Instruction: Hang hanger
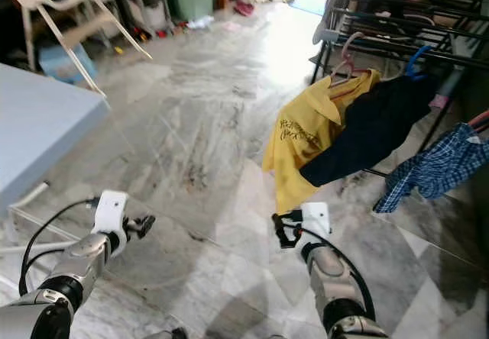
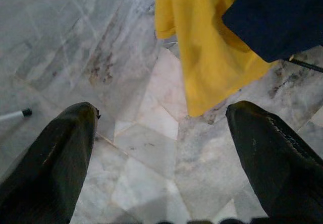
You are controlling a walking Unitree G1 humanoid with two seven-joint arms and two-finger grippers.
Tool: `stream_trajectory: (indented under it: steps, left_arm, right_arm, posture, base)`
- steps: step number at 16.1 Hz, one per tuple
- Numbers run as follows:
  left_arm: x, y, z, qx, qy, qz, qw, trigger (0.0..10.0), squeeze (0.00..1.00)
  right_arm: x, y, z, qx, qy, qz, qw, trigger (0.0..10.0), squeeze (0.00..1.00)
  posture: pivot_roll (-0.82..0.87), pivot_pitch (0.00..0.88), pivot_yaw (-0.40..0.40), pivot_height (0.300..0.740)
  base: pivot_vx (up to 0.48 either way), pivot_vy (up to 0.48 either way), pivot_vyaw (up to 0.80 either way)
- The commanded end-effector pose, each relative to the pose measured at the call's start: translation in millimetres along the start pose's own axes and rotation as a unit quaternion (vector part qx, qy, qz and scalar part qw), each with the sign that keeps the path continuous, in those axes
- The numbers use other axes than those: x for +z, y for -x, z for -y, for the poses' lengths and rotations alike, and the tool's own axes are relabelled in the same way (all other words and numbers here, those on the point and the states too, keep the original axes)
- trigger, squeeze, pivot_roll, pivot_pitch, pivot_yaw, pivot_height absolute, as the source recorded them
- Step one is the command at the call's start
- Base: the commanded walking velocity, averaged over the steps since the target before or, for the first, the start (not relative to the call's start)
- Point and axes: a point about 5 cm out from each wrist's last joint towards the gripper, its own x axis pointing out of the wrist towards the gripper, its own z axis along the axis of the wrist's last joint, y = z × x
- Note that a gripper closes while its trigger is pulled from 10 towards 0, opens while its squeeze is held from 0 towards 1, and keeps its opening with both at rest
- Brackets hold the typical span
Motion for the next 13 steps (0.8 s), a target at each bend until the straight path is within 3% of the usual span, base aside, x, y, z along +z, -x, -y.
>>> stream_trajectory:
  steps: [1, 2, 4, 6, 8, 11, 13]
  left_arm:
    - [13.6, 0.1, -9.1, -0.005, 0.001, 0.028, 1.000, 10.0, 0.00]
    - [11.7, 5.5, -18.0, -0.009, -0.008, 0.044, 0.999, 10.0, 0.00]
    - [-8.7, 19.3, -20.0, -0.029, 0.035, 0.073, 0.996, 10.0, 0.00]
    - [-24.6, 33.8, -9.6, -0.033, -0.002, 0.114, 0.993, 10.0, 0.00]
    - [-36.8, 49.1, -0.4, -0.014, 0.048, 0.154, 0.987, 10.0, 0.00]
    - [-39.6, 57.6, 10.5, -0.010, 0.082, 0.176, 0.981, 10.0, 0.00]
    - [-33.3, 63.2, 17.9, -0.041, 0.050, 0.198, 0.978, 10.0, 0.00]
  right_arm:
    - [7.0, 0.2, -2.6, 0.012, 0.012, 0.028, 0.999, 10.0, 0.00]
    - [7.2, 2.1, -8.2, 0.026, 0.028, 0.041, 0.998, 10.0, 0.00]
    - [-10.5, 20.2, -11.1, 0.026, 0.070, 0.049, 0.996, 10.0, 0.00]
    - [-21.5, 42.3, -13.3, 0.028, 0.050, 0.072, 0.996, 10.0, 0.00]
    - [-22.4, 58.6, -16.1, 0.013, 0.034, 0.090, 0.995, 10.0, 0.00]
    - [-4.5, 63.3, -12.7, -0.015, 0.013, 0.117, 0.993, 10.0, 0.00]
    - [20.9, 66.6, -12.9, -0.005, 0.038, 0.157, 0.987, 10.0, 0.00]
  posture:
    - [-0.14, 0.105, -0.033, 0.740]
    - [-0.11, 0.136, -0.010, 0.740]
    - [-0.13, 0.163, -0.010, 0.740]
    - [-0.12, 0.167, 0.002, 0.740]
    - [-0.12, 0.170, 0.020, 0.740]
    - [-0.10, 0.189, 0.015, 0.740]
    - [-0.10, 0.200, 0.019, 0.740]
  base:
    - [0.000, 0.000, 0.00]
    - [0.000, 0.000, 0.00]
    - [0.000, 0.000, 0.00]
    - [0.000, 0.000, 0.00]
    - [0.000, 0.000, 0.00]
    - [0.000, 0.000, 0.00]
    - [0.000, 0.000, 0.00]
